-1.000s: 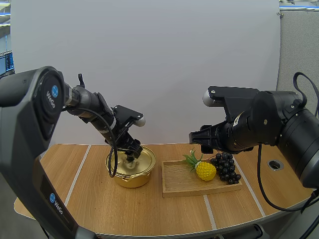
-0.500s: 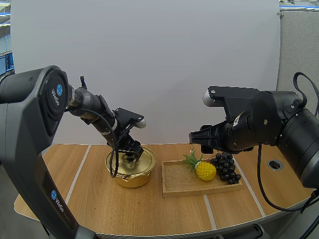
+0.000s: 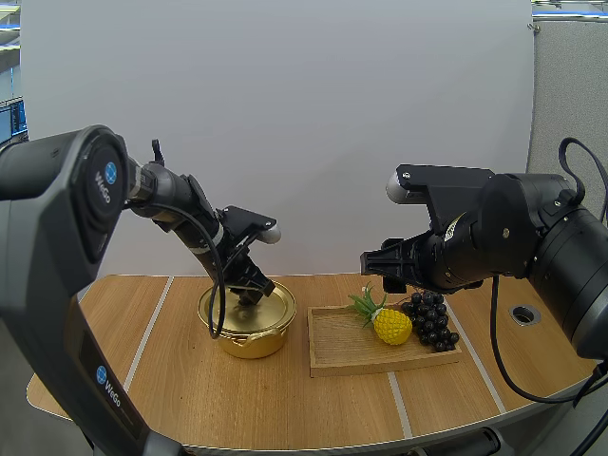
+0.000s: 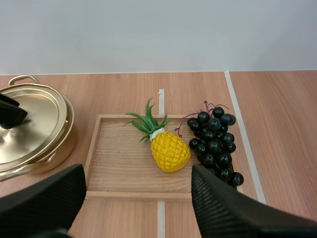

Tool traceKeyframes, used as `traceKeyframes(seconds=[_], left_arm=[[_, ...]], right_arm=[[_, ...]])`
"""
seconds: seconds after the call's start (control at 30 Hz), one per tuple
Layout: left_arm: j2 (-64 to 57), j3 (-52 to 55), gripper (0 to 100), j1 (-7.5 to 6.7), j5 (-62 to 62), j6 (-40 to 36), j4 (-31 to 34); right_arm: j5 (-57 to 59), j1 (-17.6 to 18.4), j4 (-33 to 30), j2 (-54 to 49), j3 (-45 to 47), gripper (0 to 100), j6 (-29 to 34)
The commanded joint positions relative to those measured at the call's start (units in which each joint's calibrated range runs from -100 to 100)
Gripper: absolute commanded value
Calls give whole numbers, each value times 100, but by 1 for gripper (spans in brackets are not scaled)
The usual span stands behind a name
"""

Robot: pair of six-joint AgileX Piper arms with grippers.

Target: Open the pot, put the pineapple inside, and close it

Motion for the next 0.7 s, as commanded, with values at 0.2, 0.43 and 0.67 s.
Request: traceKeyframes(seconds=[0.2,0.43,0.67], left_arm=[[-1872,-1270,0,-16,1200,-453,132],[-2740,-2302,0,-16,1200,-562,141],[-3271,-3449,0,-16,1039,-809,141]], right_arm=[[-35,-22,-37,-10,-32,100,-4],[-35,-22,-27,-10,-32,100,-4],[-35,-22,-27,-10,-32,100,-4]])
